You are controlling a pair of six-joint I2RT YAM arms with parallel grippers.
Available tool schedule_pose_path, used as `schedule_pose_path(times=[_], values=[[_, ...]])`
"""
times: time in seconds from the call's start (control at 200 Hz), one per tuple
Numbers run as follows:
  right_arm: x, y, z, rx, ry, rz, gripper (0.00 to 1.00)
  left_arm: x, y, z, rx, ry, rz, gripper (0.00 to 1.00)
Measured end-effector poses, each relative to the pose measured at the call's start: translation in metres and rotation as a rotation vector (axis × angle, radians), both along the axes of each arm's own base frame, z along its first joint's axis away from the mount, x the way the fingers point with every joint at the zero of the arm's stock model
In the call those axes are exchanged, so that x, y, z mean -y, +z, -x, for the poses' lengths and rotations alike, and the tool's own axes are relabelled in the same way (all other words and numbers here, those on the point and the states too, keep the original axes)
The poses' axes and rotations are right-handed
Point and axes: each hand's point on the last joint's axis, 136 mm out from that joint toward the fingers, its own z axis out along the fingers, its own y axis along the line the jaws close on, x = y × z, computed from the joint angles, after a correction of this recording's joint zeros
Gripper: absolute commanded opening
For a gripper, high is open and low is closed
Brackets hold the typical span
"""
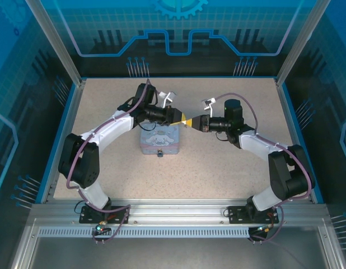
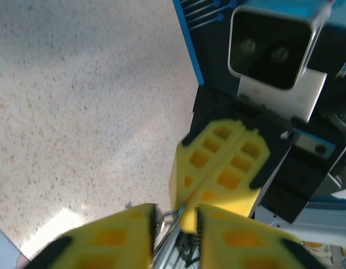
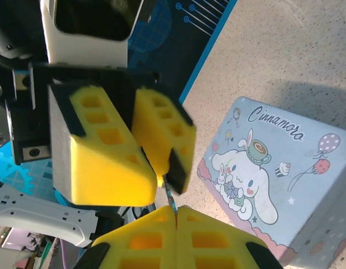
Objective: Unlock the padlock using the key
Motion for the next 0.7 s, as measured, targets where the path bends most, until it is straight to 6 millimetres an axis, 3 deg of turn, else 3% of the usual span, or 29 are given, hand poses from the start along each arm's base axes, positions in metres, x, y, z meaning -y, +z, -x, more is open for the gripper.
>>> schedule_pose_path(times=[0.07,0.155,0.58,0.7], values=[[-0.003,0.001,0.003,0.005,-0.002,0.01,0.0,-0.003,0.005,-0.008,0.005,0.037,0.011,0.68],[-0.003,0.004,0.004,0.017,-0.017,0.023,0.0,-0.012,0.01,-0.016,0.008,0.095,0.019,0.98],[0.009,0.006,0.005,0.057,-0.135,0.128,0.0,-0.087,0.075,-0.037,0.132,0.402,0.103,0.99],[0.008,0.008,0.005,0.095,-0.17,0.193,0.0,-0.115,0.069,-0.05,0.073,0.507,0.222,0.99]])
